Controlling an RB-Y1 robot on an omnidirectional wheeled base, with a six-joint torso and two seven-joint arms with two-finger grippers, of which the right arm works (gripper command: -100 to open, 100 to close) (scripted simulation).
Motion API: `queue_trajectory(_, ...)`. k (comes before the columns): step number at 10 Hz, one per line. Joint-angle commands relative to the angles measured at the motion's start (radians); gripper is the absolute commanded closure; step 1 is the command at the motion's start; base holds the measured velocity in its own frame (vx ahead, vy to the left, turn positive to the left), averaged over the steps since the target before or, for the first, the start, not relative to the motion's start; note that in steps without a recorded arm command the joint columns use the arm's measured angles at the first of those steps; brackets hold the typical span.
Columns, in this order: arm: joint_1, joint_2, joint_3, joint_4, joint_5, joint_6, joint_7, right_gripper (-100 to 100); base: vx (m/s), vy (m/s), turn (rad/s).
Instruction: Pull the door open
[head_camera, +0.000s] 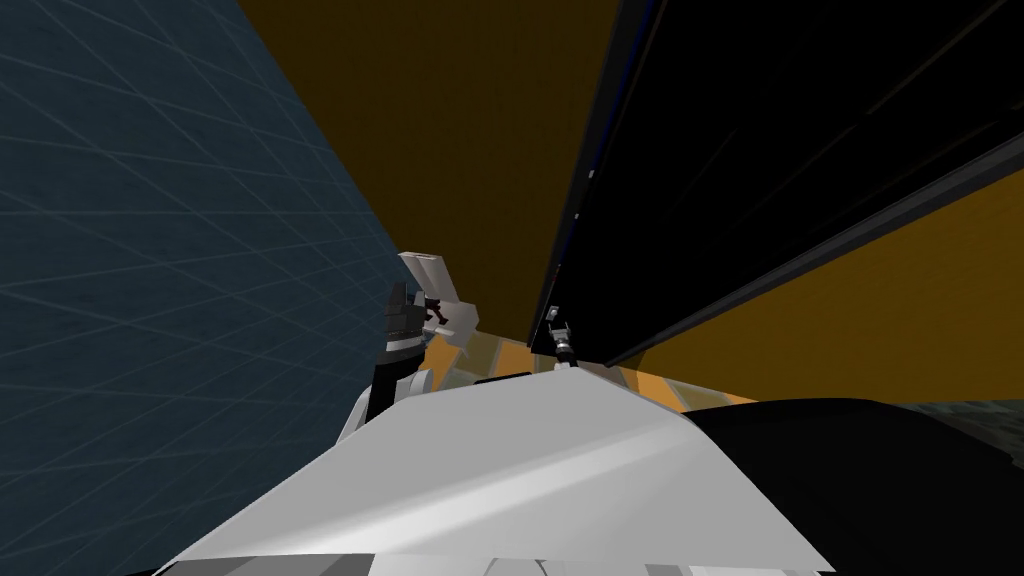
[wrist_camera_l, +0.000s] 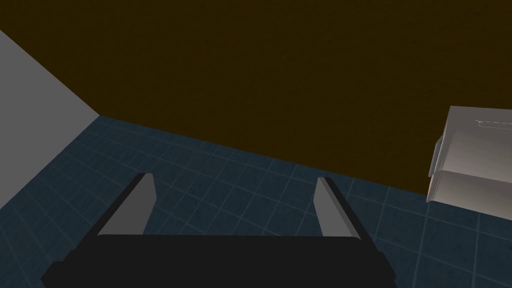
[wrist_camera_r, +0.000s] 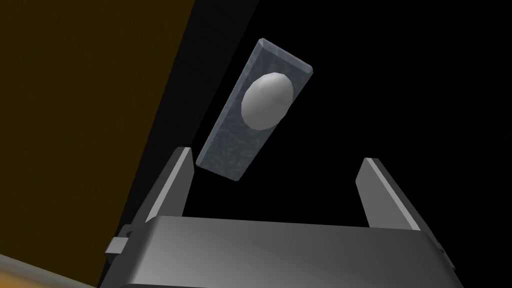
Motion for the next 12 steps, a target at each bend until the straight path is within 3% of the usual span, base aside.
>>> queue_trajectory(1,-0.003,0.005,0.011,-0.006,-0.024,0.006,-0.050,-100,-0.063,-0.010,0.033)
queue_trajectory(12,-0.021,0.025,0.054,-0.023,-0.117,0.026,-0.297,-100,-0.052,-0.012,0.016)
